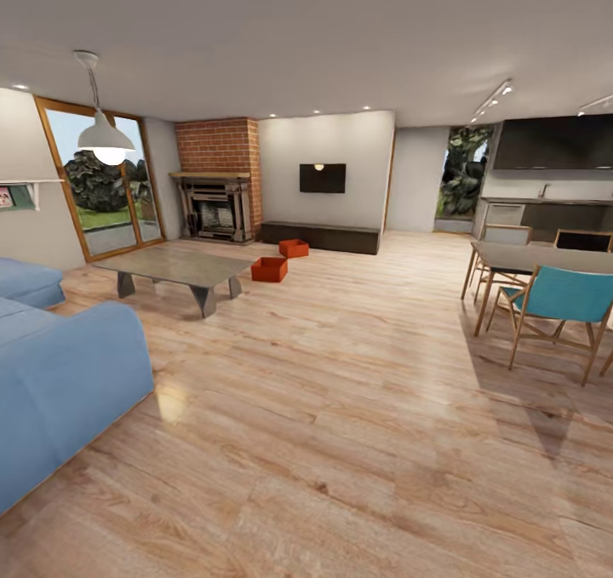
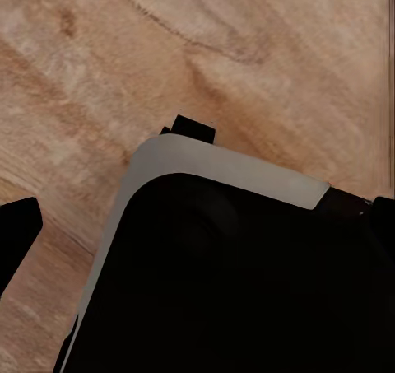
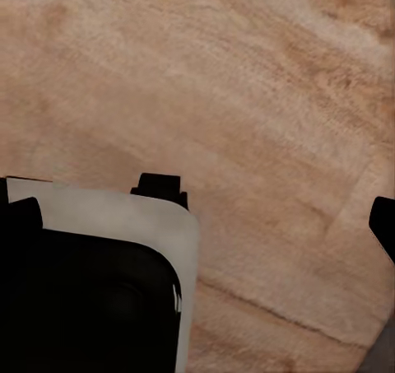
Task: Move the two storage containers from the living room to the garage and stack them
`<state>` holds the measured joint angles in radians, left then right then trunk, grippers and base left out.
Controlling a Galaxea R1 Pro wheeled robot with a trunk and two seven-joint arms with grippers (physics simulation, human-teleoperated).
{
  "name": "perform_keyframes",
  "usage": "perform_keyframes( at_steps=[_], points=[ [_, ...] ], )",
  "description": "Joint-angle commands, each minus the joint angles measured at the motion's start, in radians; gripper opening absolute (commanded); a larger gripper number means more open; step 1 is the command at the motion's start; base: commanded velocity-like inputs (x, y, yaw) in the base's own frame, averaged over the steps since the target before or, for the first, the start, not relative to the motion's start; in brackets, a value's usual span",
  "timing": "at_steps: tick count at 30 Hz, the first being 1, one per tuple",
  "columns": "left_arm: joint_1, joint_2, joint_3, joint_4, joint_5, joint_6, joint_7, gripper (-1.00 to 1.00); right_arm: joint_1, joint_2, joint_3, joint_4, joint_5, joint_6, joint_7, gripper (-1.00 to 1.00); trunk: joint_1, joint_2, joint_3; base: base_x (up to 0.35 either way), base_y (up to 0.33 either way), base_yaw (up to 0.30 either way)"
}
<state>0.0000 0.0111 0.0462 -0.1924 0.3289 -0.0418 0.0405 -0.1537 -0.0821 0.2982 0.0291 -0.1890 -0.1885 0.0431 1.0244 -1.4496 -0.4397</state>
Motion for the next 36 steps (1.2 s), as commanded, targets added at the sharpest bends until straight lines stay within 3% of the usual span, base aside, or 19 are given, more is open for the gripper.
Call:
perform_keyframes(
  at_steps=[1, 16, 36],
  points=[
    [0.0, 0.0, 0.004, -0.001, -0.001, -0.001, 0.001, 1.0, -0.001, 0.0, 0.007, 0.003, -0.01, -0.005, 0.005, 1.0, 0.001, 0.0, -0.001, 0.327, 0.0, -0.108],
    [0.0, 0.0, 0.004, 0.001, 0.001, 0.0, 0.0, 1.0, -0.001, 0.001, 0.007, 0.003, -0.01, -0.002, 0.005, 1.0, 0.001, 0.0, -0.001, 0.326, 0.0, -0.209],
    [0.0, 0.003, 0.004, 0.005, 0.001, 0.0, 0.001, 1.0, -0.001, -0.001, 0.007, 0.003, -0.01, -0.006, 0.005, 1.0, 0.001, 0.0, -0.001, 0.326, 0.0, -0.011]
  ],
)
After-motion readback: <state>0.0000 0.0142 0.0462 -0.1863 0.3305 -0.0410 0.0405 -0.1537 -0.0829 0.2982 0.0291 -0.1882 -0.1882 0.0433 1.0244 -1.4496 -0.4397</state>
